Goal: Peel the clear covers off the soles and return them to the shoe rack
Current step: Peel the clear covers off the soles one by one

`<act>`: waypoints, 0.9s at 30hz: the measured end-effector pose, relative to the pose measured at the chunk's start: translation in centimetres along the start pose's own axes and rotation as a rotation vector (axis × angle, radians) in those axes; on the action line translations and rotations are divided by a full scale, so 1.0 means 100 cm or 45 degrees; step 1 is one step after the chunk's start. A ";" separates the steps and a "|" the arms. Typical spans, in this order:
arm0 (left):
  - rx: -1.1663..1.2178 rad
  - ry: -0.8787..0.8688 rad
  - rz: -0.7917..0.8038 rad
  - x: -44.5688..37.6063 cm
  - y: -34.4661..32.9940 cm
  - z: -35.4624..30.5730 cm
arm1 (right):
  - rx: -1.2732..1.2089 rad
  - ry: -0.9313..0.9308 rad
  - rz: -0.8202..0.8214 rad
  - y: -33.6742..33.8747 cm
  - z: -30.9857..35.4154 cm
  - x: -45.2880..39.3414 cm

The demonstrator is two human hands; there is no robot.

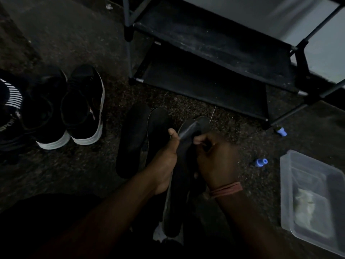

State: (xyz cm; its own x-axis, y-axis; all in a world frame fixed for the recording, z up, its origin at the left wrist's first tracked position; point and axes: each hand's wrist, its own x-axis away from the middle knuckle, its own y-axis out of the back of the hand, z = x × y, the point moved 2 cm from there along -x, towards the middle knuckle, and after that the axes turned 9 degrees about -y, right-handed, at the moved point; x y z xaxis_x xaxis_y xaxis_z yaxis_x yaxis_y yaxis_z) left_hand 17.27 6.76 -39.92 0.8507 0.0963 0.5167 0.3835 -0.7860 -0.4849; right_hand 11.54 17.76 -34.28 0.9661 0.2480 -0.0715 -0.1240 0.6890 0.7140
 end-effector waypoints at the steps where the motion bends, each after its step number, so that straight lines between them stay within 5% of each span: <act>1: 0.007 -0.004 -0.009 0.000 0.003 -0.002 | -0.041 0.023 0.095 -0.005 0.006 0.004; 4: 0.039 -0.012 -0.019 -0.003 0.008 -0.001 | -0.111 0.043 0.268 -0.018 0.015 0.012; 9: 0.088 -0.003 0.082 0.000 -0.001 -0.001 | -0.071 -0.119 -0.014 -0.003 -0.011 -0.006; 17: 0.473 -0.009 0.175 -0.006 0.003 -0.008 | -0.661 -0.364 0.199 -0.006 -0.009 -0.010; 20: 0.521 -0.035 0.142 -0.006 0.006 -0.011 | -0.521 -0.267 0.265 -0.016 -0.007 -0.006; 27: 0.573 -0.058 0.165 -0.011 0.007 -0.008 | -0.053 0.146 0.040 -0.011 0.005 0.002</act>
State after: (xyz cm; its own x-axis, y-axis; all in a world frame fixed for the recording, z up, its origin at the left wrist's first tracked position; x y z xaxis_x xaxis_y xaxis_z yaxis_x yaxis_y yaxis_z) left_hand 16.33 5.61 -40.33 0.9129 0.0493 0.4053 0.3824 -0.4512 -0.8063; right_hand 12.01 16.72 -34.79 0.9295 0.3449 -0.1305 -0.1656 0.7066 0.6880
